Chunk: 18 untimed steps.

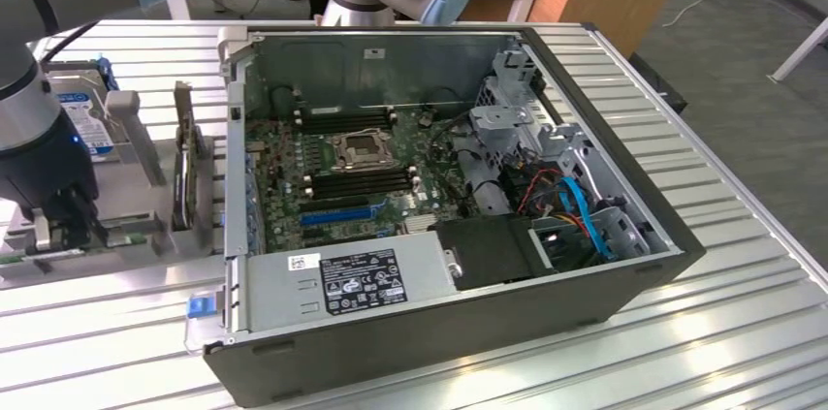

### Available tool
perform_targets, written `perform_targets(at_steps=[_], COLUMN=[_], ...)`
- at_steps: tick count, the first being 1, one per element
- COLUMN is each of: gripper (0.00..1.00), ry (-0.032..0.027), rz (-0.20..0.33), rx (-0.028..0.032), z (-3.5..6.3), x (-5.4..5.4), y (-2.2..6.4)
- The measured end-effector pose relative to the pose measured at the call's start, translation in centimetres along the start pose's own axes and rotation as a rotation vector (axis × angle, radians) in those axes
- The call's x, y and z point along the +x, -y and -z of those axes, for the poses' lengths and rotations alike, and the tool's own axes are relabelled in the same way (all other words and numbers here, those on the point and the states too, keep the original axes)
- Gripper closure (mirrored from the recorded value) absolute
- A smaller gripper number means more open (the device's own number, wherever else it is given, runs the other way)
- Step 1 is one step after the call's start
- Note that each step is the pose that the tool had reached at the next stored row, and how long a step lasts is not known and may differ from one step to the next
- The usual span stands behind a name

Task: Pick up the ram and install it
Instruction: 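Pick up the ram and move it above insertion slot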

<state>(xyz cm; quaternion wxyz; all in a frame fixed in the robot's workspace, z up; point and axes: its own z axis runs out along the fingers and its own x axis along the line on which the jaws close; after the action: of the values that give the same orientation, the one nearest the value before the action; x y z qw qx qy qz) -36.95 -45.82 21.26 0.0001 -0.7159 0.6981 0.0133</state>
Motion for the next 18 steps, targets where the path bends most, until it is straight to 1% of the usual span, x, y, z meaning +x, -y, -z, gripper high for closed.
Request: perform_targets(at_steps=[12, 18], gripper=[0.88, 0.88], ry=[0.0001, 0.0001], rz=[-0.003, -0.006], rx=[0.0001, 0.0000], z=[1.47, 2.42], x=[0.0, 0.0], y=[-0.02, 0.00])
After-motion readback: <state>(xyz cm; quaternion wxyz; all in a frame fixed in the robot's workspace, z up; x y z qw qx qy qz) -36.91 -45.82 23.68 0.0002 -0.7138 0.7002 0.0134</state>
